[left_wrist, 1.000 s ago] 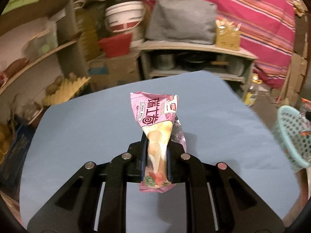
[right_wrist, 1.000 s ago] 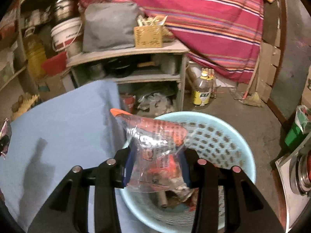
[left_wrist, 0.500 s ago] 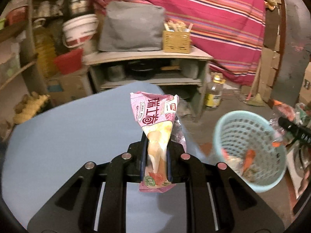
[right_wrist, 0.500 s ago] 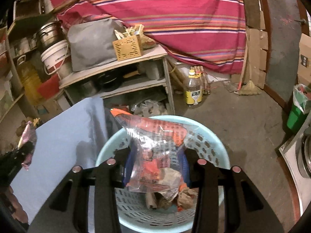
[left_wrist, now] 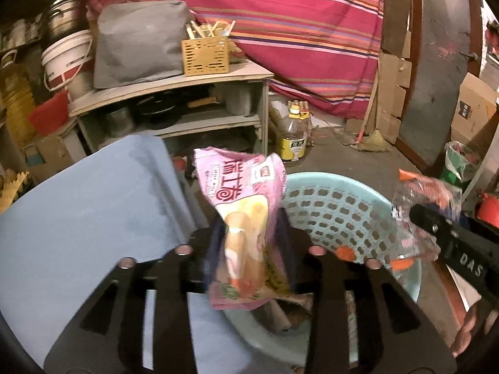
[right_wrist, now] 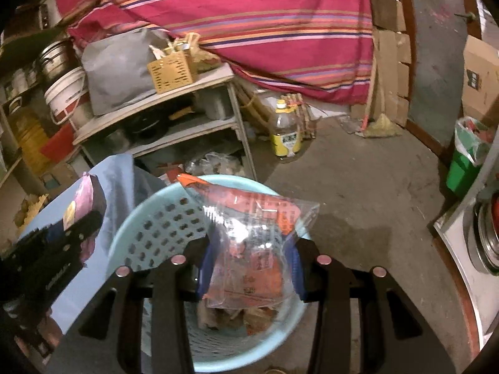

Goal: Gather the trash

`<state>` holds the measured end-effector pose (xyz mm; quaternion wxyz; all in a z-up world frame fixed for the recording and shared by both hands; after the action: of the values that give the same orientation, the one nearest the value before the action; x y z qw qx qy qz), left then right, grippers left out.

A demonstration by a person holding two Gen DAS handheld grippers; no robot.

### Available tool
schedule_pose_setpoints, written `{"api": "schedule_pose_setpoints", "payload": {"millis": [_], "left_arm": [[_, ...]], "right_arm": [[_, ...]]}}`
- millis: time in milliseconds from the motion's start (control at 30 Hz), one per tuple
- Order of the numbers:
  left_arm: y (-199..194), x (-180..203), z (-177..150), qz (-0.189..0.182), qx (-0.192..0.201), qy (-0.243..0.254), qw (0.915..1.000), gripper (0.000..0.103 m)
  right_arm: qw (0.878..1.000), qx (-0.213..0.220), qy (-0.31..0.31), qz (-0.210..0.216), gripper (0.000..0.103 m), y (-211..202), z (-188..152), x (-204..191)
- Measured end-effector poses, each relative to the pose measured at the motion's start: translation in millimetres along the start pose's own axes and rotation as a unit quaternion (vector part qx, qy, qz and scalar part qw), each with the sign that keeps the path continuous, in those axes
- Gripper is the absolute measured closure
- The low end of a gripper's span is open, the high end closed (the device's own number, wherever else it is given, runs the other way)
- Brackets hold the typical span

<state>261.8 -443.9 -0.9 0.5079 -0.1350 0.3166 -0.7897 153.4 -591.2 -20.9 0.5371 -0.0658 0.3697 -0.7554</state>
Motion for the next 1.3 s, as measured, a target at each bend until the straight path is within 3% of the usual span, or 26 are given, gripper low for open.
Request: {"api": "schedule_pose_setpoints", "payload": {"millis": [67, 133, 200, 433, 667, 800, 1000, 1167, 1233, 1300], "left_arm": [[3, 6, 3, -0.001, -0.002, 0.001, 1.0000, 0.053], [4, 9, 4, 0.001, -0.003, 0.000, 1.0000, 0.032], [3, 9, 5, 0.004, 0.003, -0.001, 1.0000, 0.023], [-11, -11, 8, 0.019, 0.022, -0.019, 0.9994, 0.008], [-40, -55, 2, 0.051, 0.045, -0.037, 0.9970, 0.005], [-57, -81, -7, 0.065, 0.049, -0.051, 0.9954, 0.005], [-91, -114, -21, 0.084, 0.065, -0.059, 0.9926, 0.005], [-123, -142, -39, 0.094, 0.075, -0.079, 0.9895, 0.005], [-139, -154, -49, 0.100, 0.081, -0.083, 0.9882, 0.005], [-155, -165, -59, 0.110, 0.090, -0.086, 0.9862, 0.005]], "right_arm": [[1.000, 0.000, 0.006, -0.002, 0.062, -1, -1, 7], [1.000, 0.002, 0.012, -0.001, 0.062, -2, -1, 14], [1.000, 0.002, 0.015, 0.003, 0.062, -2, 0, 17], [1.000, -0.002, 0.005, 0.014, 0.062, 6, 1, 5], [1.000, -0.012, -0.013, 0.019, 0.058, 21, 0, -19], [0.999, -0.021, -0.015, 0.019, 0.035, 32, -4, -32], [0.999, -0.023, -0.027, 0.016, 0.026, 28, -8, -44], [0.998, 0.026, -0.031, 0.047, 0.023, -14, -6, -60], [0.996, 0.050, -0.048, 0.055, 0.010, -33, -6, -72], [0.992, 0.083, -0.080, 0.057, 0.007, -57, -11, -91]]}}
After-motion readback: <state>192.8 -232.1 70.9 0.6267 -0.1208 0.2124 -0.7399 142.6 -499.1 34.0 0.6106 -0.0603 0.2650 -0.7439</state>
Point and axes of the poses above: each gripper's, at about its wrist camera, not at the fingertips, and y roughly the way its jaws point, x to its right, z to its top, the point moved 4 cm from there along y, roughly the way its jaws point, and after that the axes turned 9 degrees about z, right-handed, at the moved point
